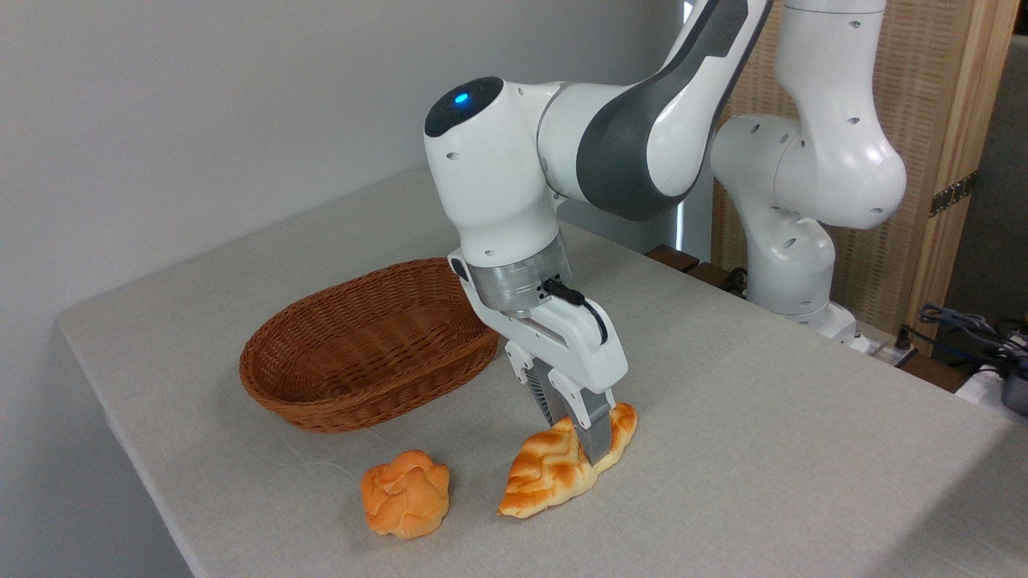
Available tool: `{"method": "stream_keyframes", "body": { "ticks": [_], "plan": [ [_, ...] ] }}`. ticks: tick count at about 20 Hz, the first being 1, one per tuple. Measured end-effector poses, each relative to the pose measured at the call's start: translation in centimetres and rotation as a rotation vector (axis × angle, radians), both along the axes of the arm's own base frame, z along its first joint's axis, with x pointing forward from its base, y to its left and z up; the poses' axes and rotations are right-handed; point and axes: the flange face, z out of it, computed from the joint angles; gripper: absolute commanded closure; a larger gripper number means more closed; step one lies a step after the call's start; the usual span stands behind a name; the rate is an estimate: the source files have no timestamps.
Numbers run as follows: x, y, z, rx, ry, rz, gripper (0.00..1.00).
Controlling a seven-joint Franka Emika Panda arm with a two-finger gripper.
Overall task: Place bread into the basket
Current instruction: 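Lift the braided loaf and carry it over the wicker basket, then lower the loaf into the basket and open the gripper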
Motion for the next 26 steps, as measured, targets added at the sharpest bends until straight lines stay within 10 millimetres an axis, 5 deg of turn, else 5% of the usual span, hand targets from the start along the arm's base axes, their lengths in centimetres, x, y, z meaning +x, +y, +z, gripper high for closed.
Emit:
{"method": "stream_keyframes", "body": {
  "ticks": [5, 9, 13, 17, 20, 22, 25, 26],
  "plan": [
    [1.2, 0.0, 2.5, -0.008, -0.041, 0.008, 0.58],
    [2.9, -1.4, 8.2, -0.072, -0.090, 0.031, 0.58],
    [3.9, -7.0, 12.4, -0.183, -0.139, 0.042, 0.58],
    [4.2, -13.5, 12.6, -0.220, -0.132, 0.070, 0.54],
    [4.5, -18.7, 10.5, -0.216, -0.098, 0.072, 0.37],
    [5.1, -20.9, 9.0, -0.227, -0.116, 0.085, 0.31],
    [6.3, -23.2, 7.1, -0.252, -0.155, 0.136, 0.01],
    [6.5, -23.6, 6.6, -0.256, -0.158, 0.144, 0.00]
  ]
}}
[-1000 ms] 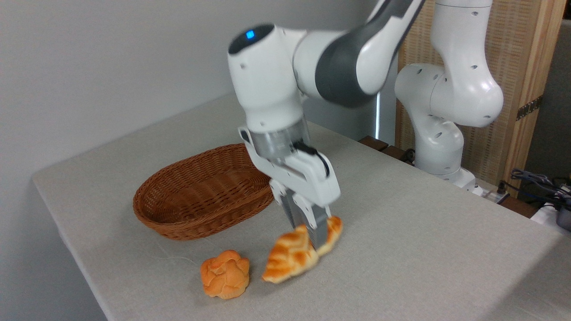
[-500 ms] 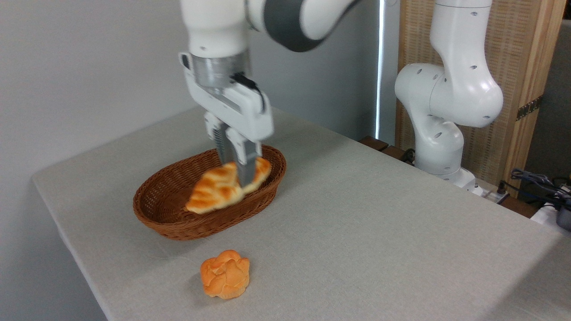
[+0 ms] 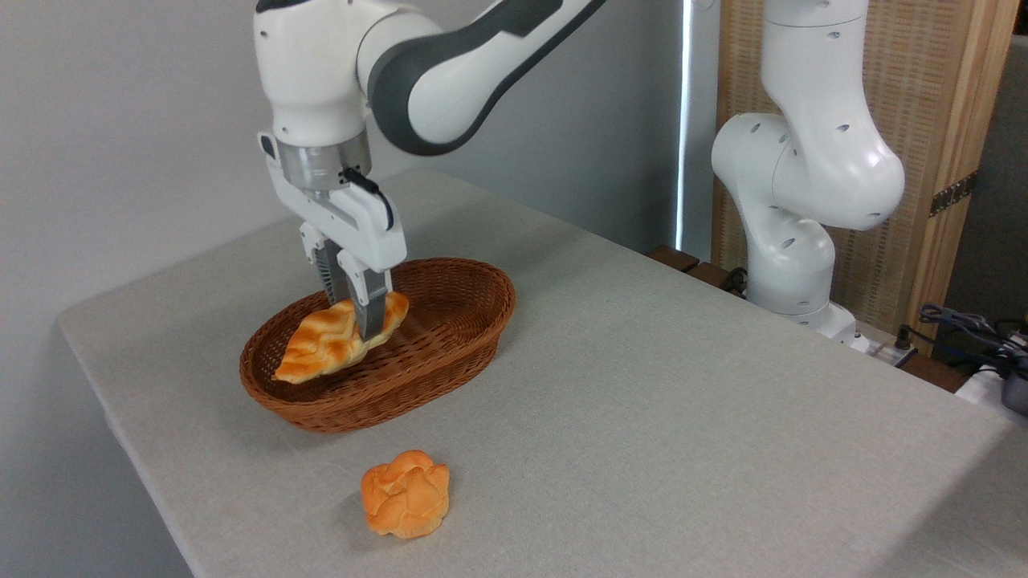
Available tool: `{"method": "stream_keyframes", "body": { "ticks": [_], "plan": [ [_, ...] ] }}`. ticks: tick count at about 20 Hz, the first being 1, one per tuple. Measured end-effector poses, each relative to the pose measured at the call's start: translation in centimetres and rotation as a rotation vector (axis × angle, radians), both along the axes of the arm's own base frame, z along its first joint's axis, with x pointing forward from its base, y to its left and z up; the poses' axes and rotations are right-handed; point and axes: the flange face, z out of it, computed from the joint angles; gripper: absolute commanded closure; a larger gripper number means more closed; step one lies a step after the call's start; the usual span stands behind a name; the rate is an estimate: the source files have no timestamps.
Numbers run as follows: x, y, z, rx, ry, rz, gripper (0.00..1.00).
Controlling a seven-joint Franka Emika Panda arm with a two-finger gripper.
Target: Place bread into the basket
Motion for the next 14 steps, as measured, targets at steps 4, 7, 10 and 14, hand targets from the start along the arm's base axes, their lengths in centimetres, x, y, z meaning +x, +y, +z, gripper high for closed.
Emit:
{"method": "stream_keyframes", "body": {
  "ticks": [4, 7, 10, 14],
  "plan": [
    [0.27, -0.25, -0.31, -0.004, 0.001, 0.004, 0.00],
    [0.31, -0.29, -0.19, -0.004, -0.001, 0.003, 0.00],
    [0.30, -0.31, -0.18, -0.004, -0.001, 0.003, 0.00],
    [0.25, -0.37, -0.21, -0.004, 0.001, 0.001, 0.00]
  ]
}}
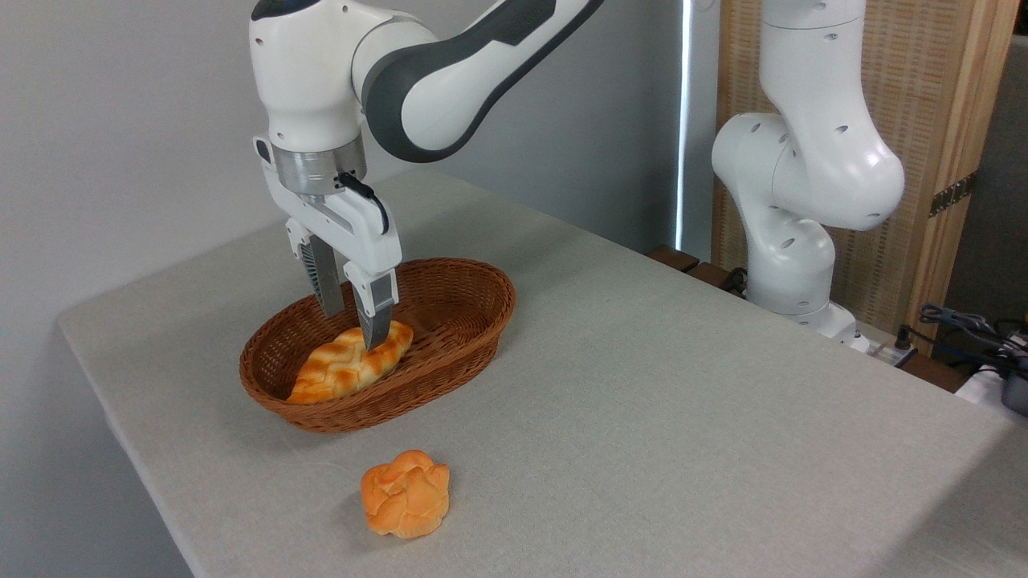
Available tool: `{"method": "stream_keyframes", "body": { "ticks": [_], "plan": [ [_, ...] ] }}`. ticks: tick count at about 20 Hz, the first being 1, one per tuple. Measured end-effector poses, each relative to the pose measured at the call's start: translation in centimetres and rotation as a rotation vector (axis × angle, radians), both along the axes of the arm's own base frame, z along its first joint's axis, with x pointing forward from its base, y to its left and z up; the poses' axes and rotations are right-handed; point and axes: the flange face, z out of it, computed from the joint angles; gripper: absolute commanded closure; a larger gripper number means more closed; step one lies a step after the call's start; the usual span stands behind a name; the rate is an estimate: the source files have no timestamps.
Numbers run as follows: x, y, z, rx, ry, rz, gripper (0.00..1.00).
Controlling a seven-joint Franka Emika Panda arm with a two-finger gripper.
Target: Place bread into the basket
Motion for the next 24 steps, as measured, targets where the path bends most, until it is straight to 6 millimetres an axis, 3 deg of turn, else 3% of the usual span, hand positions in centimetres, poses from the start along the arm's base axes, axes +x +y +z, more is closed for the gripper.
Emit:
{"method": "stream_keyframes", "body": {
  "ticks": [4, 7, 10, 15, 17, 24],
  "plan": [
    [0.0, 0.0, 0.1, -0.001, -0.003, 0.000, 0.00],
    [0.4, 0.7, 1.3, -0.004, -0.022, 0.007, 0.00],
    [0.8, 4.1, 4.3, 0.015, 0.002, -0.040, 0.00],
    [1.9, 12.7, 11.5, 0.024, 0.008, -0.016, 0.00],
    [2.0, 15.5, 13.2, 0.053, -0.003, -0.057, 0.00],
    [2.2, 17.6, 14.5, 0.084, -0.005, -0.058, 0.00]
  ]
}}
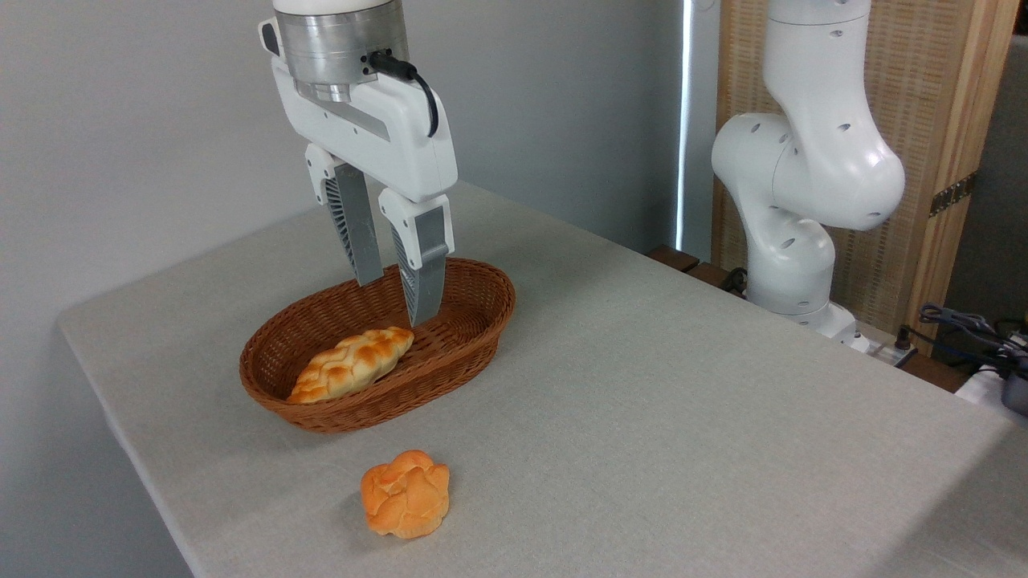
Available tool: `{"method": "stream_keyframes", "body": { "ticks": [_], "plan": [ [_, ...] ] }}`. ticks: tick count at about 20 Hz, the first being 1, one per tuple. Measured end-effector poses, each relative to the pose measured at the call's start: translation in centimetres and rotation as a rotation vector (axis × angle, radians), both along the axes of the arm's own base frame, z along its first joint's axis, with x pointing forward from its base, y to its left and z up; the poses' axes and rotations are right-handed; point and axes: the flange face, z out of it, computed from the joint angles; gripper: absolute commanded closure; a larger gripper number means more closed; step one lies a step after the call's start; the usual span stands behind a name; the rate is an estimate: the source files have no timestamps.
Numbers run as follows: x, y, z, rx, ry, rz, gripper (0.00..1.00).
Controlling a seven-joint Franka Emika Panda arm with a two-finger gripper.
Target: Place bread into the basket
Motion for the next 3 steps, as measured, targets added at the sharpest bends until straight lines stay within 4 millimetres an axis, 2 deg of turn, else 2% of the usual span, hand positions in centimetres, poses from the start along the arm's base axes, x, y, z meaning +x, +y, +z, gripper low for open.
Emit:
{"method": "stream_keyframes", "body": {
  "ticks": [3],
  "plan": [
    [0.04, 0.20, 0.00, 0.019, -0.001, 0.005, 0.00]
  ]
}}
